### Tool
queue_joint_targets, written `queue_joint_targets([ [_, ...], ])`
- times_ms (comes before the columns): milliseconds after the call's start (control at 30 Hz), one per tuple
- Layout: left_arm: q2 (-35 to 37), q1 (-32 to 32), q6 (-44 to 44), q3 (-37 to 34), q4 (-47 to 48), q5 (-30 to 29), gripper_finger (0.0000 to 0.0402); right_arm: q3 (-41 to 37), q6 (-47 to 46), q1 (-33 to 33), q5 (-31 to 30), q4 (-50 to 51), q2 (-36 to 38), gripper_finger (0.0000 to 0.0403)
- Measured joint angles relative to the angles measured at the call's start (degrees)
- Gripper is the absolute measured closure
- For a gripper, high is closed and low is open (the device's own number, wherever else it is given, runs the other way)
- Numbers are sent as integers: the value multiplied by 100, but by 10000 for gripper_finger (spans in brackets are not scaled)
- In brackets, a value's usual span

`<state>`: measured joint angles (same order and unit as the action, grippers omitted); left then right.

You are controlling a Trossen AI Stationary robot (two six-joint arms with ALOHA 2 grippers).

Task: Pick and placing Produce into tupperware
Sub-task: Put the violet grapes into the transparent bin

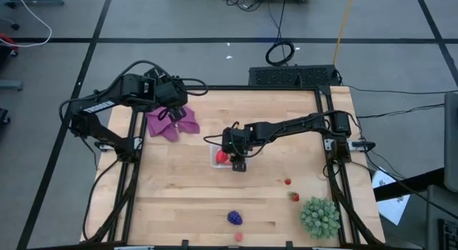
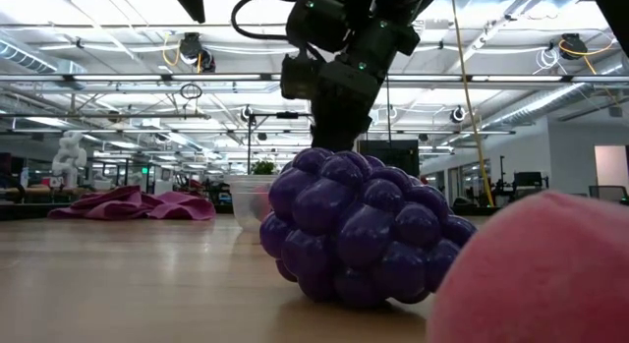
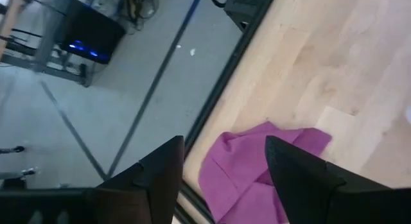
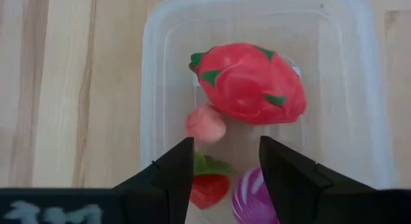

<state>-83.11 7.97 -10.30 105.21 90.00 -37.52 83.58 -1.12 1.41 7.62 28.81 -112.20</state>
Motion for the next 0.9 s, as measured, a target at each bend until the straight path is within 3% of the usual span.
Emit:
queue_joint_targets([
  [300,-2,-129,-73,0,2,626,179,141,427,127,-406,-31,835,238],
  [600,-126,-743,-649,-1,-11,1012,179,178,966,203,-1985,92,2596,238],
  [900,-1237,-2020,-1688,-2,-528,2247,179,181,482,264,-1982,680,3790,238],
])
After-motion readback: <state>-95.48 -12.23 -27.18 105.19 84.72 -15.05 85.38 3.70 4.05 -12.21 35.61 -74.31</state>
